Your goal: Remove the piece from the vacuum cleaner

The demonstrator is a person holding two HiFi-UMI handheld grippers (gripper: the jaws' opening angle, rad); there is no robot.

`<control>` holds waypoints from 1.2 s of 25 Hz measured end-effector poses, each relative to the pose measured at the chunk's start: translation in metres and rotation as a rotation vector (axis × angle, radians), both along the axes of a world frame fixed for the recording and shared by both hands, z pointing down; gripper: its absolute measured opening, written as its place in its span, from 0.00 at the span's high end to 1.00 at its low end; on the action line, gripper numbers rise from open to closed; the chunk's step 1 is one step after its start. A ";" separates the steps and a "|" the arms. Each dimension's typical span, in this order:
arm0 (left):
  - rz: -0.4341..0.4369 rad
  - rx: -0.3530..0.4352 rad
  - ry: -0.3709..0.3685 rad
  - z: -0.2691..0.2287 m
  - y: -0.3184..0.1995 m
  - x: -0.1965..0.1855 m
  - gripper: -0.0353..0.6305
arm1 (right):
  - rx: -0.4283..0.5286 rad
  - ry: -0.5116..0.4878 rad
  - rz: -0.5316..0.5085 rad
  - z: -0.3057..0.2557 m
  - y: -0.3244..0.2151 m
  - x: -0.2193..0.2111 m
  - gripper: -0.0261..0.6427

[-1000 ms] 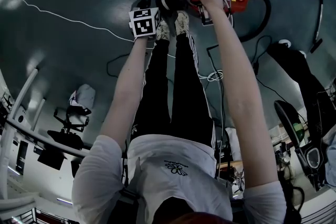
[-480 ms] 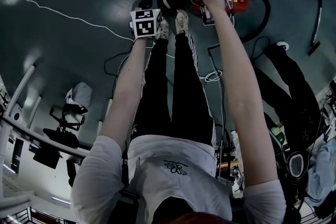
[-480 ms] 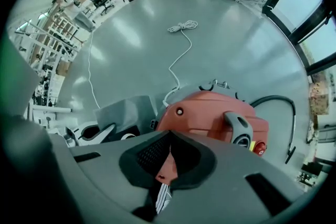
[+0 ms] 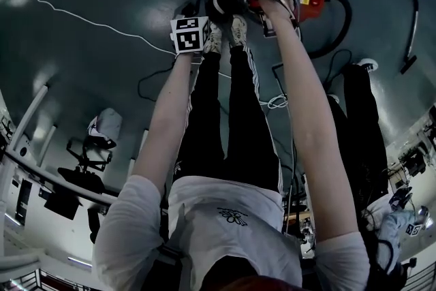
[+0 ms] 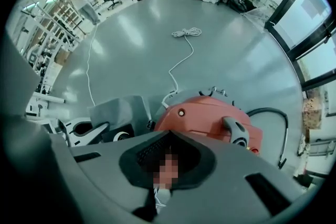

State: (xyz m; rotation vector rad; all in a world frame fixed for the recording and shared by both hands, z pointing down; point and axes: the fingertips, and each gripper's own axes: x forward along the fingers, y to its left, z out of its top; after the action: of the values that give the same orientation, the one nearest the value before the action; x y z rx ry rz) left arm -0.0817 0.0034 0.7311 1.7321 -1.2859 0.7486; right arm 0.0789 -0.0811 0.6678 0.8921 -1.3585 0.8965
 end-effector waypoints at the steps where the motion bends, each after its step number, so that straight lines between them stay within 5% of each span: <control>1: 0.004 0.003 0.003 0.000 0.001 -0.001 0.92 | 0.003 -0.009 -0.001 0.001 0.000 -0.001 0.94; 16: 0.078 0.017 -0.015 0.002 0.012 -0.008 0.92 | -0.001 -0.052 -0.001 0.006 0.003 -0.009 0.94; 21: -0.029 -0.119 -0.139 0.016 0.080 -0.080 0.92 | 0.023 -0.032 -0.001 0.004 -0.002 0.001 0.94; 30: -0.073 -0.040 -0.164 -0.015 0.063 -0.095 0.92 | 0.034 -0.061 0.041 0.004 -0.004 -0.008 0.94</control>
State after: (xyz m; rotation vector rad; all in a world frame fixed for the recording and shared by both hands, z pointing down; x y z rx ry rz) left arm -0.1771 0.0663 0.7163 1.6099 -1.4267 0.8828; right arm 0.0706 -0.0846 0.6722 0.9276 -1.4161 0.9413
